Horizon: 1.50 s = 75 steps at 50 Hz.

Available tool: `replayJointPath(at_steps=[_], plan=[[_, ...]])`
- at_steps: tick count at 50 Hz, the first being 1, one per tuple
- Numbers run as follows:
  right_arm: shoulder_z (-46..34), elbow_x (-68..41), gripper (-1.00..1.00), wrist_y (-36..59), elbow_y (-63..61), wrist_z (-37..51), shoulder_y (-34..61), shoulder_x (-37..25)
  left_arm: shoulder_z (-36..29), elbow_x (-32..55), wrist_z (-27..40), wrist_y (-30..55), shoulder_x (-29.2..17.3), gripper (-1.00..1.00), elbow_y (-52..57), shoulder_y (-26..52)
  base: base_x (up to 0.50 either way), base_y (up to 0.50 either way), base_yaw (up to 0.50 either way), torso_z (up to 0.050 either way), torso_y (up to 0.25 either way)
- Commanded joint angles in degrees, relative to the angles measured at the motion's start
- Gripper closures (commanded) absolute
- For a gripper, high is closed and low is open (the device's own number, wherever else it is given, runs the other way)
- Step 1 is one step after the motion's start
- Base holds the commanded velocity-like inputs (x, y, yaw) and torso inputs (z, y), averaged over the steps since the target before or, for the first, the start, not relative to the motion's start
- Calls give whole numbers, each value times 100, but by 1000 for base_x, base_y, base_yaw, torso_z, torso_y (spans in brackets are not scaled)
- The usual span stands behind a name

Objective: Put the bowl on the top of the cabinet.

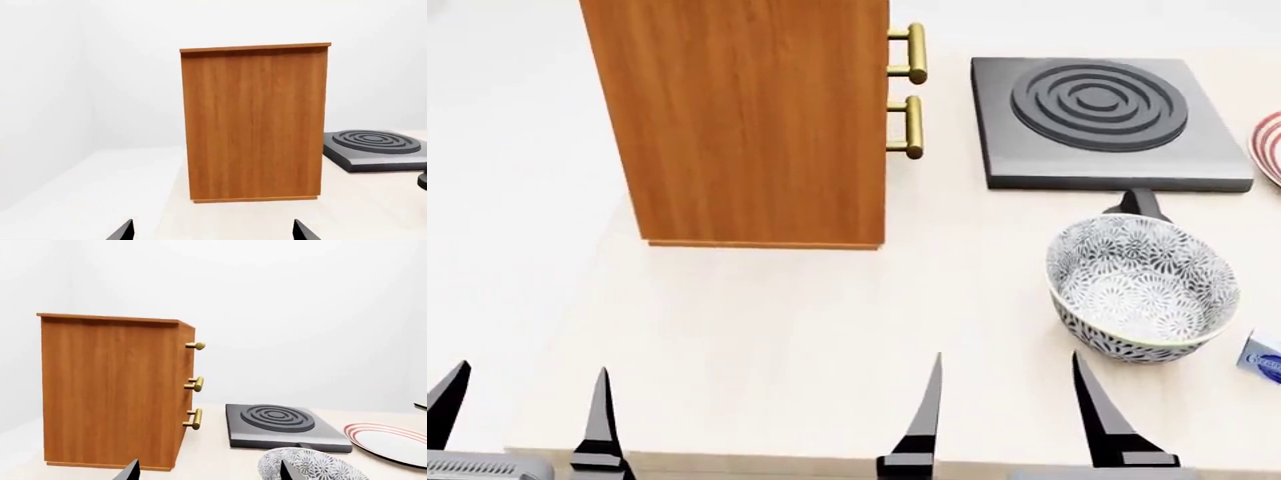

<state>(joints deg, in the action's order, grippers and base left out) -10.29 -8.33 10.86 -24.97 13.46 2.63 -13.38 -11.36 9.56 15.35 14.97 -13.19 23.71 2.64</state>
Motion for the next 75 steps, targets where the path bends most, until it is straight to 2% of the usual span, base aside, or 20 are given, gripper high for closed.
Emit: replayJointPath(at_steps=[1,25,41,59,67,75], plan=[[-48,-42,-100,47,-24,14,17,-44,-22,32,42,-4,-35,-100,31,-5,457,59,0,0,0],[-90,-69,-100,-48,4,94,-1,-104,-96,72,115,-6,-93,-100,55,6,494,68,0,0,0],[-148,-65,-100,-10,-13,133,4,-163,-136,97,163,-23,-127,-100,58,14,55,7,0,0,0],[-152,-125,-100,-92,33,178,-12,-189,-174,136,202,-41,-165,-100,40,34,422,82,0,0,0],[-176,-62,-100,-84,64,251,-7,-199,-193,143,221,-56,-182,-100,25,34,0,0,0,0,2],[-230,483,-100,211,134,757,88,-101,-206,165,239,-57,-197,-100,21,41,0,0,0,0,0]])
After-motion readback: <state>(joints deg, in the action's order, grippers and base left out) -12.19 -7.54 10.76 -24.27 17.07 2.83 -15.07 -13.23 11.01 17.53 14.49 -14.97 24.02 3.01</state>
